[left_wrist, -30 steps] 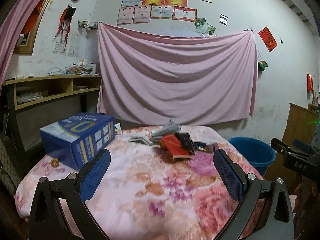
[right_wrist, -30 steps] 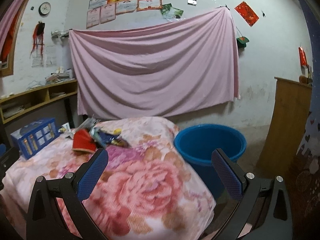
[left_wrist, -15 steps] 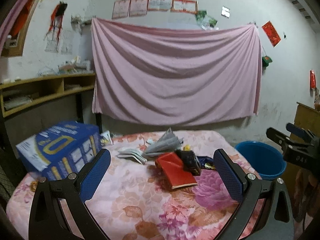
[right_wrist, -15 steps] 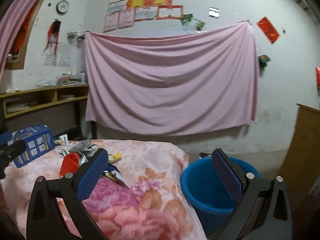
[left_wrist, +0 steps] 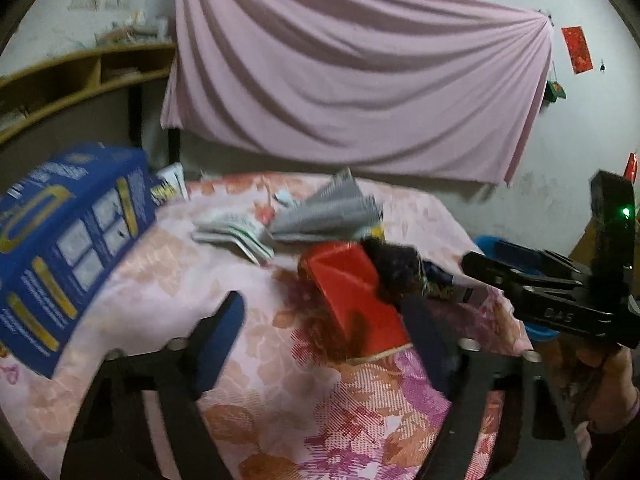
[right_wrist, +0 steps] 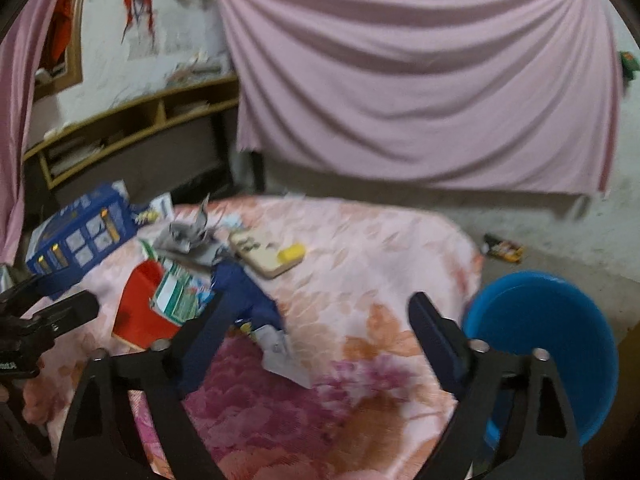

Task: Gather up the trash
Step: 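Grasp the red paper cup with the left tool while the right tool grasps the blue wrapper, then carry both items over the blue bucket and open both tools to drop them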

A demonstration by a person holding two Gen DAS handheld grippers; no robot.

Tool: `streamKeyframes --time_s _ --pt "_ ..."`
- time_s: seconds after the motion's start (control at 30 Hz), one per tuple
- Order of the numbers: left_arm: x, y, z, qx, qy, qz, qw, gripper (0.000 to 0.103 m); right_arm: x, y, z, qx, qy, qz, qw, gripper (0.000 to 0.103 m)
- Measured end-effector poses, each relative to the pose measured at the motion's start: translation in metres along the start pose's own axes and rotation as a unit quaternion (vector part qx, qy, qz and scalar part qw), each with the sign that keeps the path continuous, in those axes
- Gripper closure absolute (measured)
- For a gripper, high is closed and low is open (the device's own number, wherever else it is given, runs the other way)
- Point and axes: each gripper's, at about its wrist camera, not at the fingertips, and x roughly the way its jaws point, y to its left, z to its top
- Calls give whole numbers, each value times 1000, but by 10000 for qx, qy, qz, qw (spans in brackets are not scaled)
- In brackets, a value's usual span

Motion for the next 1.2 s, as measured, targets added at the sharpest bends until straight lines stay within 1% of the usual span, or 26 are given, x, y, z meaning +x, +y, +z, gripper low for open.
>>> streamKeyframes --time_s 0.07,0.13,0.17,0.2,0.27,0.3,0.33,0.37,0.47,0.53,0.6,0.77,0.97,1.1,1.2 --pt "8 3 0 -84 225 -146 9996 47 13 4 1 -46 255 207 9995 25" --pt "15 6 1 -219 405 -278 9986 51 23 10 2 -189 458 403 9980 29" --pt "19 9 1 -314 503 -368 9976 54 28 14 3 -292 537 451 9971 30" --pt "22 11 2 -386 576 -431 9967 60 31 18 3 -391 604 472 9963 31" --pt "26 14 3 -485 706 -521 9950 66 41 27 3 -626 756 490 9940 32" --pt "28 15 3 -533 756 -584 9940 68 45 29 2 -694 819 510 9929 34" --pt "29 16 5 -570 783 -634 9933 69 51 31 2 -745 905 529 9917 35" --pt "29 14 7 -586 800 -663 9929 72 56 33 1 -795 1020 579 9899 36" --pt "30 13 11 -589 829 -722 9922 83 66 34 1 -868 1206 700 9864 45" --pt "27 11 13 -573 786 -706 9927 85 70 35 1 -884 1276 787 9847 57" --pt "28 7 13 -569 758 -691 9931 89 71 34 1 -858 1308 831 9842 57" --pt "20 -2 11 -497 616 -553 9953 94 65 30 0 -739 1247 952 9848 59" --pt "-9 -18 -1 -274 214 -93 9994 95 40 22 -7 -608 987 966 9886 59" --pt "-26 -31 -9 -114 -185 234 9995 95 18 16 -12 -525 636 876 9927 60" --pt "-36 -48 -8 60 -534 306 9981 95 -4 9 -13 -378 138 855 9955 60"
